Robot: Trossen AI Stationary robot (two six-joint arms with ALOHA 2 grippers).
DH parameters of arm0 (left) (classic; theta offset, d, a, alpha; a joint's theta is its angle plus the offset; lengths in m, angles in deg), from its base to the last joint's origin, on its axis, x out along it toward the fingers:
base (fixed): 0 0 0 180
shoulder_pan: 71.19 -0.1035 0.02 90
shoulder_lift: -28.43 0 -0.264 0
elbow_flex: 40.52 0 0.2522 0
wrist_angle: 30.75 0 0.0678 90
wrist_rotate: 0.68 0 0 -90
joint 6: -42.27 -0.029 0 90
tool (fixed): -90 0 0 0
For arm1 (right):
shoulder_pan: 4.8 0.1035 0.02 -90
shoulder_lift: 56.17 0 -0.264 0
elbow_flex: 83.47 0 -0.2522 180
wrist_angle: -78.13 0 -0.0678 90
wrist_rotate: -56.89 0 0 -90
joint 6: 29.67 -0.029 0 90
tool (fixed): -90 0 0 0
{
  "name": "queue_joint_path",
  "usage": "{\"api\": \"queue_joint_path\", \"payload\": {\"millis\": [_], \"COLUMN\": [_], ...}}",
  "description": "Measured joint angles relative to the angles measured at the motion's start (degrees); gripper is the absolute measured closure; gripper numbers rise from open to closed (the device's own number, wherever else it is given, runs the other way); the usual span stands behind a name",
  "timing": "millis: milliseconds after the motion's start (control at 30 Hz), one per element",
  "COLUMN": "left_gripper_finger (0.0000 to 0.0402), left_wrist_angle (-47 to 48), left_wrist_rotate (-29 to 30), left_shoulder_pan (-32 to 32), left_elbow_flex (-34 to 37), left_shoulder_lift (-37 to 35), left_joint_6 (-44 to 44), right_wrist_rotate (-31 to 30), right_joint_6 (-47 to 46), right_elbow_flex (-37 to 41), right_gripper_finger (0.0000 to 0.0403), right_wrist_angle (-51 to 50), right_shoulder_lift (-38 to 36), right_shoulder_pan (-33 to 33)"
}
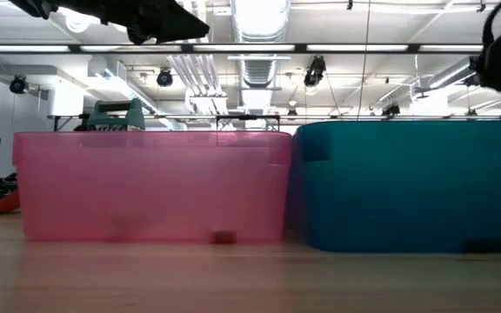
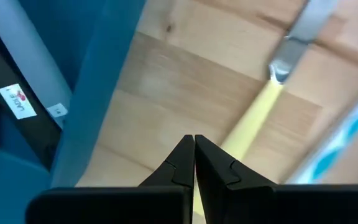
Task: Pick & Place Kitchen Items
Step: Put the yellow knife into the red bin
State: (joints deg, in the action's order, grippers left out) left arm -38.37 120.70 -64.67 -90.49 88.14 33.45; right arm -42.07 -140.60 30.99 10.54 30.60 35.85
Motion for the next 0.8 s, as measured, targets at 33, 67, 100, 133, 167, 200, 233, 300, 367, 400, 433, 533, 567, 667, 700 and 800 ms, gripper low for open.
{"api": "queue_joint_path", "payload": {"millis": [33,67,100,133,167,200,233,300,367,400,433,533,567,667,700,800], "left_gripper_finger": [0.0305,0.0305,0.0305,0.0305,0.0305,0.0305,0.0305,0.0306,0.0307,0.0307,0.0307,0.0305,0.0305,0.0307,0.0307,0.0306], "left_wrist_angle": [0.8,1.3,1.8,2.3,2.6,2.8,3.1,3.1,3.1,3.1,3.0,3.0,3.1,3.0,3.3,3.7], "left_wrist_rotate": [0.0,0.0,0.0,0.0,0.0,0.0,0.0,0.0,0.0,0.0,0.0,0.0,0.0,0.0,0.0,0.0], "left_shoulder_pan": [0.0,0.0,0.0,0.0,0.0,0.0,0.0,0.0,0.0,0.0,0.0,0.0,0.0,0.0,0.0,0.0], "left_elbow_flex": [0.0,0.0,0.0,0.0,0.0,0.0,0.0,0.0,0.0,0.0,0.0,0.0,0.0,0.0,0.0,0.0], "left_shoulder_lift": [-0.3,-0.6,-0.9,-1.1,-1.3,-1.6,-1.8,-2.0,-2.5,-2.8,-3.0,-3.3,-3.4,-3.6,-3.6,-3.6], "left_joint_6": [0.0,-0.1,-0.1,-0.1,-0.1,-0.1,-0.1,-0.1,-0.4,-0.6,-0.6,-0.6,-0.6,-0.6,-0.6,-0.6], "right_wrist_rotate": [0.3,0.9,1.6,1.7,1.9,2.1,2.3,3.7,5.4,6.2,6.9,7.8,7.8,8.0,8.1,8.8], "right_joint_6": [0.1,0.1,0.1,0.3,0.3,0.1,-0.5,-1.4,-2.1,-2.8,-3.4,-5.9,-6.4,-7.2,-7.2,-7.5], "right_elbow_flex": [-2.4,-4.9,-7.2,-9.4,-11.3,-13.0,-14.3,-16.1,-17.0,-17.1,-17.1,-16.4,-16.2,-15.6,-15.2,-13.5], "right_gripper_finger": [0.0394,0.0394,0.0394,0.0394,0.0394,0.0394,0.0394,0.0391,0.0381,0.0373,0.0364,0.0328,0.0314,0.0272,0.0259,0.0222], "right_wrist_angle": [-2.9,-6.2,-9.1,-11.8,-13.7,-15.4,-16.9,-18.1,-17.8,-17.9,-17.8,-17.7,-17.6,-16.9,-16.7,-15.3], "right_shoulder_lift": [1.7,3.3,4.7,6.1,7.3,8.4,9.4,10.6,11.3,11.4,11.5,11.2,11.2,10.9,10.9,10.9], "right_shoulder_pan": [0.0,0.0,0.1,0.4,0.4,0.4,0.5,0.5,0.5,0.5,0.5,0.5,0.5,0.5,0.5,0.5]}}
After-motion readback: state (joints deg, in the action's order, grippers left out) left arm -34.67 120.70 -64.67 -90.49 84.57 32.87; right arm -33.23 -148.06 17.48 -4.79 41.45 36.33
